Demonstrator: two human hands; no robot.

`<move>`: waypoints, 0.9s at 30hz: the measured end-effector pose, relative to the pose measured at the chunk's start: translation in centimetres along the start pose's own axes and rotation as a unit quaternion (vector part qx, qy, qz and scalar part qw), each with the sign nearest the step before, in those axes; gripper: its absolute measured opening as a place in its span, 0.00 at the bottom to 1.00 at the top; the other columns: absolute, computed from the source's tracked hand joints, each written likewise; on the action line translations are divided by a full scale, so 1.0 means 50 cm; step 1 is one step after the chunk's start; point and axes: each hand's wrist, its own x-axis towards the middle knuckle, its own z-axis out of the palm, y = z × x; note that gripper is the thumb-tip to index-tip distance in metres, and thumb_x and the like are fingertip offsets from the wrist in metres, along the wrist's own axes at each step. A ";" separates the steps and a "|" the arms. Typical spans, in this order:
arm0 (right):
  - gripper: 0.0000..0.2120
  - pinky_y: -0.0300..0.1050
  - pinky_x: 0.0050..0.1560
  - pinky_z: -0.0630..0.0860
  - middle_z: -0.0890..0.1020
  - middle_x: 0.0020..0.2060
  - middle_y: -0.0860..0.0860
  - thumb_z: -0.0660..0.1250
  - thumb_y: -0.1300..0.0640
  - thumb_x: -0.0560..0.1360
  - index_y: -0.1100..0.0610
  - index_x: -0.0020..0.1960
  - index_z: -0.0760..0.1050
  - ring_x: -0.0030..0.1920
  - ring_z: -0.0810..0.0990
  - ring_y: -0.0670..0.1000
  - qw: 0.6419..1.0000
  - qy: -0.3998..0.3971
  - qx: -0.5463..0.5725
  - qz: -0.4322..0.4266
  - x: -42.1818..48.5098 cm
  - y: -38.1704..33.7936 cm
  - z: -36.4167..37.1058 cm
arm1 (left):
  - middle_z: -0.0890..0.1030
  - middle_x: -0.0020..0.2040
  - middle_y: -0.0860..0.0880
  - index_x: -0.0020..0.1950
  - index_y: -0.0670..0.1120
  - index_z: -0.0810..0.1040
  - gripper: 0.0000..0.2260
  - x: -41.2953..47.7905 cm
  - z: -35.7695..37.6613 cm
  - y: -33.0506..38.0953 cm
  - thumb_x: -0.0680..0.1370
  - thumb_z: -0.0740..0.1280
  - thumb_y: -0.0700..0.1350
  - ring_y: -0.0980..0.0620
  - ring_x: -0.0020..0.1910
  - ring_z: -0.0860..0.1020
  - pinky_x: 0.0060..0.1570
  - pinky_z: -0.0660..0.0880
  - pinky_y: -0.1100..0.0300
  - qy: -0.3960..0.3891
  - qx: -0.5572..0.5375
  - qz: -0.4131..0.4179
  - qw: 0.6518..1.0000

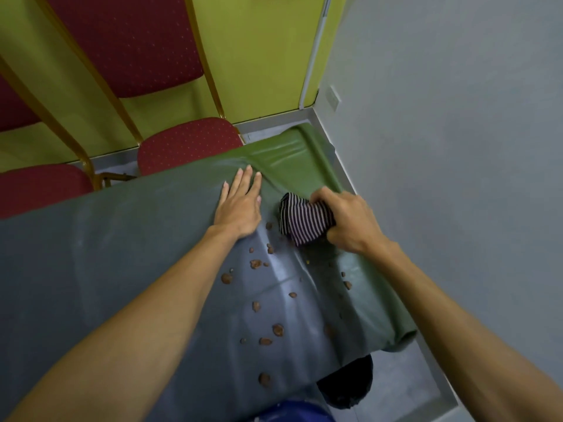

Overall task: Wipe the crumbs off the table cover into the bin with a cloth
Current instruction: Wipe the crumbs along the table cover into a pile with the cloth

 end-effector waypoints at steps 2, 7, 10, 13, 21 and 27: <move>0.29 0.48 0.42 0.66 0.78 0.45 0.52 0.67 0.68 0.61 0.52 0.61 0.72 0.49 0.76 0.61 0.997 0.072 0.021 0.036 0.031 -0.018 -0.009 | 0.36 0.80 0.52 0.81 0.49 0.43 0.26 0.002 -0.007 0.003 0.85 0.49 0.45 0.52 0.78 0.35 0.77 0.38 0.49 -0.020 0.001 -0.005 1.000; 0.28 0.52 0.47 0.69 0.81 0.52 0.56 0.68 0.66 0.64 0.54 0.62 0.69 0.53 0.78 0.61 0.996 0.073 -0.008 0.055 0.112 -0.063 0.045 | 0.36 0.80 0.51 0.81 0.49 0.41 0.30 -0.003 -0.006 0.000 0.82 0.53 0.42 0.53 0.78 0.34 0.77 0.37 0.49 -0.010 0.012 0.002 1.000; 0.29 0.49 0.39 0.66 0.81 0.48 0.54 0.68 0.66 0.62 0.55 0.62 0.69 0.46 0.79 0.61 0.997 0.061 -0.023 0.033 0.084 -0.061 0.063 | 0.37 0.80 0.51 0.81 0.49 0.42 0.28 -0.003 0.002 -0.004 0.83 0.52 0.43 0.52 0.78 0.35 0.77 0.37 0.49 0.003 0.014 0.012 1.000; 0.30 0.50 0.35 0.70 0.81 0.45 0.52 0.68 0.66 0.60 0.52 0.61 0.71 0.43 0.79 0.61 0.999 0.019 -0.036 -0.026 0.009 -0.042 0.056 | 0.38 0.80 0.51 0.81 0.49 0.43 0.25 -0.003 0.008 -0.008 0.85 0.48 0.47 0.52 0.78 0.35 0.77 0.38 0.48 0.010 0.011 0.017 1.000; 0.29 0.49 0.37 0.69 0.81 0.49 0.52 0.66 0.67 0.62 0.51 0.61 0.70 0.46 0.78 0.59 0.998 0.017 0.051 0.028 -0.013 -0.040 -0.025 | 0.43 0.81 0.47 0.81 0.45 0.49 0.28 -0.030 -0.013 -0.015 0.82 0.55 0.38 0.49 0.79 0.38 0.77 0.40 0.47 0.078 0.009 0.029 0.996; 0.26 0.48 0.42 0.69 0.79 0.53 0.54 0.69 0.66 0.64 0.55 0.60 0.68 0.51 0.78 0.58 0.998 0.053 0.043 -0.002 0.113 -0.126 0.057 | 0.47 0.81 0.45 0.80 0.43 0.52 0.24 -0.128 0.024 -0.061 0.84 0.52 0.44 0.47 0.80 0.42 0.78 0.43 0.45 0.129 0.009 -0.058 0.990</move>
